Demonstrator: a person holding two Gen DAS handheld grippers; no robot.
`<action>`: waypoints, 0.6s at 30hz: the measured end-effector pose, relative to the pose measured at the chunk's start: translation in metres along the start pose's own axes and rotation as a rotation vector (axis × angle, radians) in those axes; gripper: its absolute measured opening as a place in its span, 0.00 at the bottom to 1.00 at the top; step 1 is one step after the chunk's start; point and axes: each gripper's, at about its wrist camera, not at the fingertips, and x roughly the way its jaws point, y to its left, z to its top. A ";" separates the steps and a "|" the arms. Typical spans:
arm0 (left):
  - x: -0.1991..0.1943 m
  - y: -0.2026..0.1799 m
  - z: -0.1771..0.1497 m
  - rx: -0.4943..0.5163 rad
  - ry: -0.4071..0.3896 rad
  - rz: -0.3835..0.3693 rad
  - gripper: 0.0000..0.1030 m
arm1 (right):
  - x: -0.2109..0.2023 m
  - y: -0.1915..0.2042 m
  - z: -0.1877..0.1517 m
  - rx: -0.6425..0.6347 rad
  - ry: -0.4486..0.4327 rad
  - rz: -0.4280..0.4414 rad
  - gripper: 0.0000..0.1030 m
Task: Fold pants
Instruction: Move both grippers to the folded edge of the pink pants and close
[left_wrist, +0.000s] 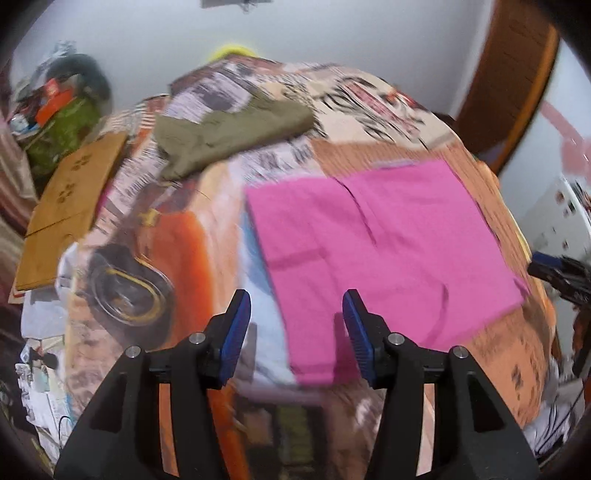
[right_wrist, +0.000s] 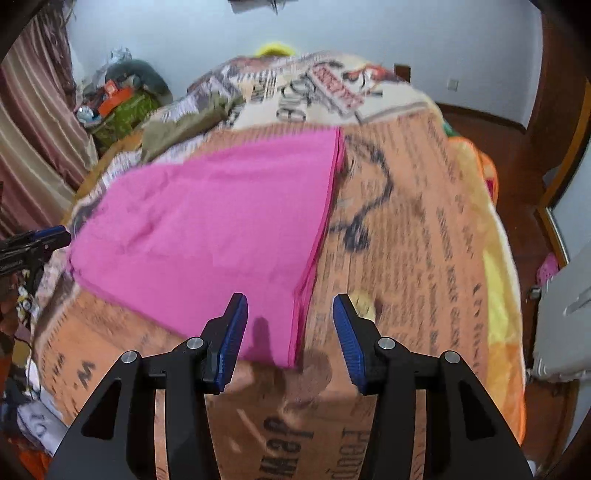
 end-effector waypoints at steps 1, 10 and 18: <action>0.001 0.006 0.008 -0.018 -0.003 0.005 0.50 | -0.001 0.000 0.005 -0.001 -0.010 -0.002 0.43; 0.023 0.034 0.063 -0.083 -0.028 0.015 0.50 | 0.001 -0.007 0.055 -0.016 -0.101 -0.029 0.43; 0.063 0.044 0.092 -0.119 0.019 0.013 0.50 | 0.029 -0.018 0.090 -0.029 -0.104 -0.054 0.43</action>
